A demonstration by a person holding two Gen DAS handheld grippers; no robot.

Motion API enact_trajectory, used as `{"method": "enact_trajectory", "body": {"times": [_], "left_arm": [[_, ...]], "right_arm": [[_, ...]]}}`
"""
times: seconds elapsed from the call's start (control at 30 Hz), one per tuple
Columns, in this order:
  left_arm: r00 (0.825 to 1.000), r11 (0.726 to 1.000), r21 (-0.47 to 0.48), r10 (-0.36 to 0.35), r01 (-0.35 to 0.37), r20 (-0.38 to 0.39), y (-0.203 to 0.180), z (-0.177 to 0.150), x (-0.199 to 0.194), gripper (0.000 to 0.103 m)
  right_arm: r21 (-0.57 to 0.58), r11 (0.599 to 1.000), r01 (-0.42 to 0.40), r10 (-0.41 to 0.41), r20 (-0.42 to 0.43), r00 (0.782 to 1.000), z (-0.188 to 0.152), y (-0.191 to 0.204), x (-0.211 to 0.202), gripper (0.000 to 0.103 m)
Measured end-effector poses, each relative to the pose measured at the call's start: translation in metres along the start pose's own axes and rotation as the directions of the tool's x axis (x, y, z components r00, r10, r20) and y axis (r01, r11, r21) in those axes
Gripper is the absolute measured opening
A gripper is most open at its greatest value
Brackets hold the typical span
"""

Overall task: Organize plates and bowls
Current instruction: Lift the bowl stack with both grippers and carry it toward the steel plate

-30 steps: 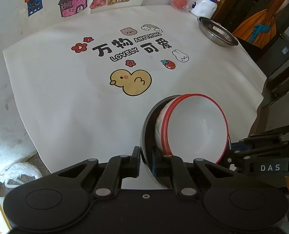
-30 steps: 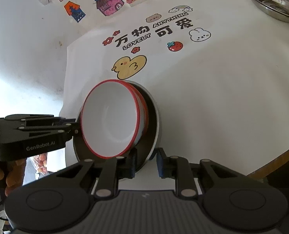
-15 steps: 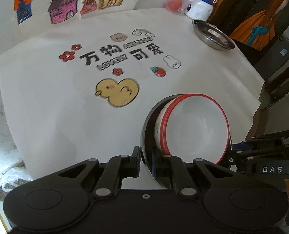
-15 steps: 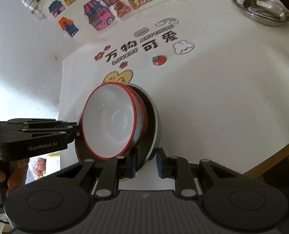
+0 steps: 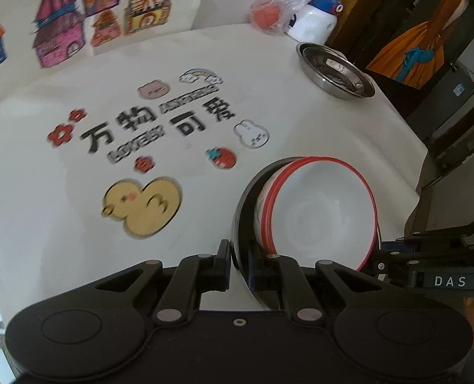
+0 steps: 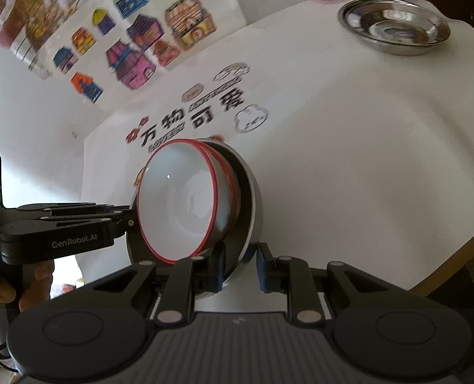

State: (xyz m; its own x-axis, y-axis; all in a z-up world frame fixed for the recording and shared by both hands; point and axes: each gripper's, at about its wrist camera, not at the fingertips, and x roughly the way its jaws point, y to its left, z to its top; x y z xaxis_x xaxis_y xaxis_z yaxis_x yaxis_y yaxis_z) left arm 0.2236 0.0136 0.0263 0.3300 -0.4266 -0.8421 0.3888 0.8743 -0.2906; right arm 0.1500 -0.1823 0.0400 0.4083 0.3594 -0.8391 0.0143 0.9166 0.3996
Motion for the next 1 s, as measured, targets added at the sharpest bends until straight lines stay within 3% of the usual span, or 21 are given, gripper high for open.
{"method": "enact_trajectory", "body": {"times": [0.4,1.0], "left_arm": [[1.000,0.998,0.051,-0.022,0.021,0.003,-0.049,0.062,0.049,0.008],[0.998,0.984,0.177,-0.018,0.008,0.056,-0.133,0.193,0.116,0.008]], "right_arm": [[0.065,0.998,0.023,-0.027,0.069,0.997,0.048,-0.073,-0.012,0.023],[0.164,0.983,0.084,-0.114,0.181,0.977,0.139,-0.171,-0.015,0.022]]}}
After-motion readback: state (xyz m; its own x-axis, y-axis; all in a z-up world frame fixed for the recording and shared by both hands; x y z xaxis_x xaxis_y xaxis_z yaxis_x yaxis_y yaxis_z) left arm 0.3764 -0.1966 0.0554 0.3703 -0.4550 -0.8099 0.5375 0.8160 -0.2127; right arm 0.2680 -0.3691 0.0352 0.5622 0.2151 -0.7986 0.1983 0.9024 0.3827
